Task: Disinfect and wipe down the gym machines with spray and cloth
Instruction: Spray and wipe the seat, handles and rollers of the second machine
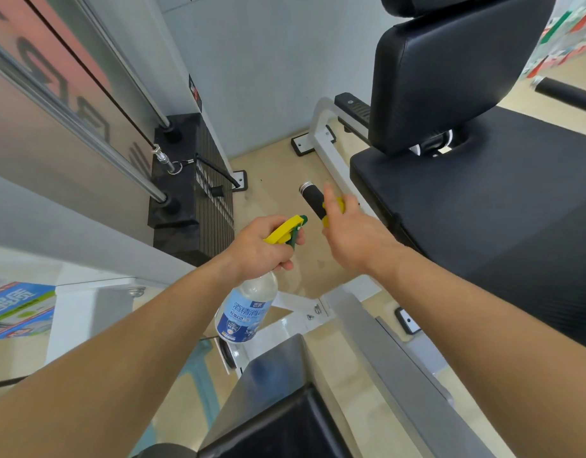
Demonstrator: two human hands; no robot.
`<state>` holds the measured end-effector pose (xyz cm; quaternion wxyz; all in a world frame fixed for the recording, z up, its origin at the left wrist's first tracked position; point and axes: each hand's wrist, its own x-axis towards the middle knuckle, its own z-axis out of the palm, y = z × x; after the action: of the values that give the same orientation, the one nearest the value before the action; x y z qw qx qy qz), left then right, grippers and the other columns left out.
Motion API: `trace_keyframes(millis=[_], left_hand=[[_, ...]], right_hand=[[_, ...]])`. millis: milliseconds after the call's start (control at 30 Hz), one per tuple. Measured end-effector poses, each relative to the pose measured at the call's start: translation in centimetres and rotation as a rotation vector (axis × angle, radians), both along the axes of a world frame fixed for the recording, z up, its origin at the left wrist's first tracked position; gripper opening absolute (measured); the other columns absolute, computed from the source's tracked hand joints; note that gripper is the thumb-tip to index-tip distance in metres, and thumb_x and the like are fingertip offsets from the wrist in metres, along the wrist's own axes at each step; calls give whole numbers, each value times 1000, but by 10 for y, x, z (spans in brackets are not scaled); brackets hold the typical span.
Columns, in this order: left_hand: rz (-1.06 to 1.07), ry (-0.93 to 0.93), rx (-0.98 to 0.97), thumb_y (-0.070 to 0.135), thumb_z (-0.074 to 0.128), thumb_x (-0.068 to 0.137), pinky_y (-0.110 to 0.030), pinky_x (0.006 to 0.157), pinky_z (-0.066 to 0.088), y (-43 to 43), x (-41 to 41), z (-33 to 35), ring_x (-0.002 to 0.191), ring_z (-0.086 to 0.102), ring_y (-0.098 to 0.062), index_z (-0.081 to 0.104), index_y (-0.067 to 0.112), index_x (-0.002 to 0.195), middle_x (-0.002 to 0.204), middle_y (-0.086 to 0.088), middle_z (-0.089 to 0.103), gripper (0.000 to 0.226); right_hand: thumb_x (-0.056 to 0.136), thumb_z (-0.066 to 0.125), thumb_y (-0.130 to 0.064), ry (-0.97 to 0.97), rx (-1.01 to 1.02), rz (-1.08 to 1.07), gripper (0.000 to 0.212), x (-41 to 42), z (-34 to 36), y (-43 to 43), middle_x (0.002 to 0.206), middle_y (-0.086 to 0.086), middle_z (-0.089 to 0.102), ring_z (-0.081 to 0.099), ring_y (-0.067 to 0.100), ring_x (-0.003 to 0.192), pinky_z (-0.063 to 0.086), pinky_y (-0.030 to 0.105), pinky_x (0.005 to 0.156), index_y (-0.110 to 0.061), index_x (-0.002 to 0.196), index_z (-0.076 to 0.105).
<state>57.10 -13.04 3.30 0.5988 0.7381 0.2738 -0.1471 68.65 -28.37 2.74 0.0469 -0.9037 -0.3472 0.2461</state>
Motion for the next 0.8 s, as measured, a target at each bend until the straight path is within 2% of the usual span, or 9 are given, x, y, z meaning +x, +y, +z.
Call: trace_keyframes(millis=[100,200,300,367,467,533,600,700,800], left_hand=[[51,-3,10,-13,53,87,-29,67,55,4,2,-2,63,66,-18,68,10,106,114,-10,71,34],[99,-13,7,-17,48,89,-19,56,51,6,5,0,63,62,-20,67,7,109,109,-8,68,36],[122,-28,14,-18,48,89,-18,53,50,4,5,1,61,60,-21,66,4,109,106,-7,66,35],[133,-39,26,-18,49,87,-20,54,50,3,4,2,61,61,-22,65,1,111,106,-8,65,35],[138,-38,47,-17,51,87,-27,60,52,1,3,3,63,64,-23,65,1,113,108,-9,66,34],[139,-39,44,-16,52,87,-31,64,53,-1,2,5,64,65,-23,66,3,112,111,-11,68,34],[127,-43,48,-14,53,87,-33,67,55,-2,0,8,64,67,-22,67,5,110,114,-14,69,33],[82,-40,64,-11,55,86,-32,67,56,-4,-1,10,65,69,-22,69,8,106,113,-21,68,30],[53,-42,65,-8,57,84,-32,68,58,-3,-1,9,67,71,-23,69,10,104,112,-23,67,29]], right_hand=[[99,52,-14,-22,-89,-52,86,14,-12,33,141,21,29,56,36,93,42,42,68,-23,156,-12],[102,50,-21,27,-48,-154,70,29,-22,60,135,20,37,55,38,102,39,41,70,-18,155,4],[103,45,-35,141,-2,-290,46,44,-28,72,121,15,52,54,33,96,38,40,71,-10,140,32],[102,45,-43,222,18,-323,45,48,-26,69,108,12,59,60,32,94,44,40,71,-5,126,47],[97,51,-46,268,26,-314,43,32,-8,37,99,12,63,64,29,81,54,42,72,-10,120,46],[98,51,-39,162,-33,-218,36,12,4,7,104,10,59,59,28,80,49,40,68,-13,121,40],[100,46,-30,-65,-118,-117,34,-11,15,-17,115,12,54,55,32,77,41,38,60,-13,127,36],[96,49,-14,-301,-247,-3,46,-33,21,-20,119,15,49,65,30,81,30,31,44,-5,136,27],[92,55,-9,-336,-297,-34,54,-34,15,-1,114,18,52,66,25,83,40,30,49,3,137,28]])
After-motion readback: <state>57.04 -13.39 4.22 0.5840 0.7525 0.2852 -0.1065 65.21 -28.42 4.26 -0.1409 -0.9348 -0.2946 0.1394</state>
